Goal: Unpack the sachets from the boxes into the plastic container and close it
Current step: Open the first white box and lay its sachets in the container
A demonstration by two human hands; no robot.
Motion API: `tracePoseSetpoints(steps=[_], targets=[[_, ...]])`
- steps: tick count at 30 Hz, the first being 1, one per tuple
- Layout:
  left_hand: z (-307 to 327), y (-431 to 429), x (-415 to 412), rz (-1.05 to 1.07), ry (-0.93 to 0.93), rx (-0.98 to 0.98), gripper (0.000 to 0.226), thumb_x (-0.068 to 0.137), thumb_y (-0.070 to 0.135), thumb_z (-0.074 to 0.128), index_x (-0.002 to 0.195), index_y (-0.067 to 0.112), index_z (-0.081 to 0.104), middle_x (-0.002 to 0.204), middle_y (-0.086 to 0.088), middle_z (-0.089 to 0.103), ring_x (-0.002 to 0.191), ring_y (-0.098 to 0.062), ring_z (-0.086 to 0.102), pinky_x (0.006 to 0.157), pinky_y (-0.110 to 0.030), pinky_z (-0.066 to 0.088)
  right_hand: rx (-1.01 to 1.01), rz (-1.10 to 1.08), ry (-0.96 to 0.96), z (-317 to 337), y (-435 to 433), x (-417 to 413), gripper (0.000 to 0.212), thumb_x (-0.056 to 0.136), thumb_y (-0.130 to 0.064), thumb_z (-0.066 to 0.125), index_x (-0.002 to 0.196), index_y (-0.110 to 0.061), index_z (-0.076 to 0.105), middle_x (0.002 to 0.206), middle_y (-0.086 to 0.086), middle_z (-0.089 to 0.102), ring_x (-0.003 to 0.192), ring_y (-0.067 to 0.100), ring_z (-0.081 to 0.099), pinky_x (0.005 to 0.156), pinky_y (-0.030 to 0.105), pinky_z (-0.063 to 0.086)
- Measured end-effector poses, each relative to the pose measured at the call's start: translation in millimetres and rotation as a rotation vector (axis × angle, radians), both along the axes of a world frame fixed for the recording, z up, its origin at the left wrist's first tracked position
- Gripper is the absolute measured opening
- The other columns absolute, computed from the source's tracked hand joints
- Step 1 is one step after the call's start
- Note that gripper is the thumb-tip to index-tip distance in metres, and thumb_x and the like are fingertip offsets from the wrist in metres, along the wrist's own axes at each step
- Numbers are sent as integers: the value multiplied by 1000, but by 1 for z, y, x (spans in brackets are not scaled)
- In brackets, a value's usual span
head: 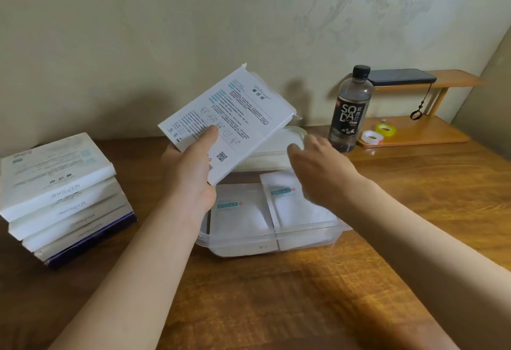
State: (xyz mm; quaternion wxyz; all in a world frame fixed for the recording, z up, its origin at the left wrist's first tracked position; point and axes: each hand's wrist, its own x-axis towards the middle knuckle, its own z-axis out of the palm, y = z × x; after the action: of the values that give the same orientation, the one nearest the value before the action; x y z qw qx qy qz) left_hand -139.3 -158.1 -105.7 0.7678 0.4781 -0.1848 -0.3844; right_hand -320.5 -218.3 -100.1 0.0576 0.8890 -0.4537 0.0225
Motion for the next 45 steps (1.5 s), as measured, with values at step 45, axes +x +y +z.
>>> tracePoseSetpoints(steps=[45], targets=[[-7,-4,1,-35,-36,-7,29,88,6,76,112,20,69,105,-1,79,90,-20,77,78,-45,63,367,130,125,-21,-3,0,49,88,-33,75,134,-22,63,132,0,64,115,22,60,96,27,44]])
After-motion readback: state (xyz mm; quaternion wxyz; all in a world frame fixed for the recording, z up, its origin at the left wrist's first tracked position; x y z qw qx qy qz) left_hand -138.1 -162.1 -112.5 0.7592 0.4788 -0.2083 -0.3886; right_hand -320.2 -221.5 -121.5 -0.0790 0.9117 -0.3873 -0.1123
